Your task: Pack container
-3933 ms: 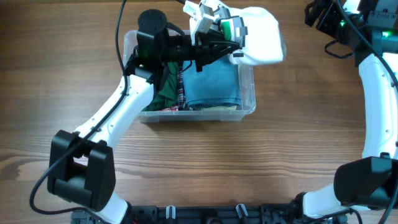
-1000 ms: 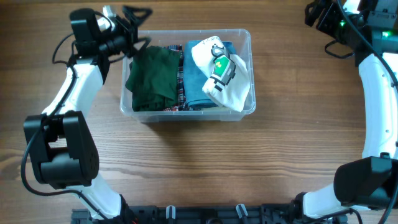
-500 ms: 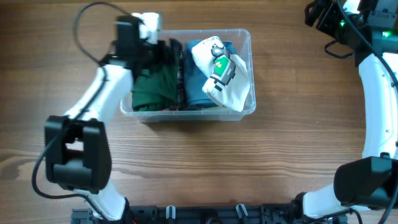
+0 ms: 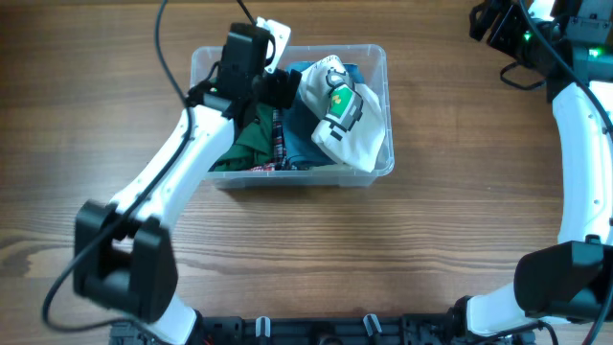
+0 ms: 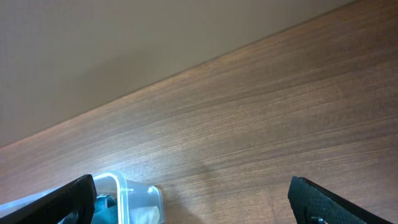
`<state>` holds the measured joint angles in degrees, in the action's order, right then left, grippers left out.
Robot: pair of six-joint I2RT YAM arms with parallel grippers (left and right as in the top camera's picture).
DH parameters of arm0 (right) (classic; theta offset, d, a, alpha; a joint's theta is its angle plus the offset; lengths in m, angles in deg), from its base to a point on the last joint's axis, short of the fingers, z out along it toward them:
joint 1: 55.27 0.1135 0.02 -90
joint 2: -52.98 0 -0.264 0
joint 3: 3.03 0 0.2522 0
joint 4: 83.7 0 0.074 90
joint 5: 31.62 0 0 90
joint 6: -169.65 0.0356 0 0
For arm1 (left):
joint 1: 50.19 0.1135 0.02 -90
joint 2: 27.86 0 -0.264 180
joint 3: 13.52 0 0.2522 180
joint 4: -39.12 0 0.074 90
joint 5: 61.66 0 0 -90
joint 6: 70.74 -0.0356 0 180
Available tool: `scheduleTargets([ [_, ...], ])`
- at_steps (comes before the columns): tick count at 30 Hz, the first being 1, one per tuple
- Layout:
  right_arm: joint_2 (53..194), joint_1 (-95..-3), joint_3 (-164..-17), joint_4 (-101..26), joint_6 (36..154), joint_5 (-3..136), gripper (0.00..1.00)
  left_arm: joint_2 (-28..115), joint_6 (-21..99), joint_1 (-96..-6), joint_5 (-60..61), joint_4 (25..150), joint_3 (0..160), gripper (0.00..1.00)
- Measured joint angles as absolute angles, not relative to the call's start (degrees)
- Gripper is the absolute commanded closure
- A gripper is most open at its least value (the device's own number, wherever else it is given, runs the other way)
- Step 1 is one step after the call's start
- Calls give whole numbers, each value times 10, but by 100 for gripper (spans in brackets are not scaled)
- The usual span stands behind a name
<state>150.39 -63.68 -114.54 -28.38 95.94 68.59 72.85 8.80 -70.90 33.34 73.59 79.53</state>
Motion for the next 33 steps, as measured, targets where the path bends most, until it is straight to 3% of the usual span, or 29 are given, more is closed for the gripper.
scheduleTargets([
  [6, 1504, -637, -1145, -284, 959, 686, 0, 644, 89, -756, 324, 826, 819, 0],
  [21, 1504, -637, -1145, -284, 959, 686, 0, 736, 90, -764, 306, 880, 818, 0],
  [33, 1504, -637, -1145, -284, 959, 686, 0, 781, 90, -764, 304, 704, 817, 0],
])
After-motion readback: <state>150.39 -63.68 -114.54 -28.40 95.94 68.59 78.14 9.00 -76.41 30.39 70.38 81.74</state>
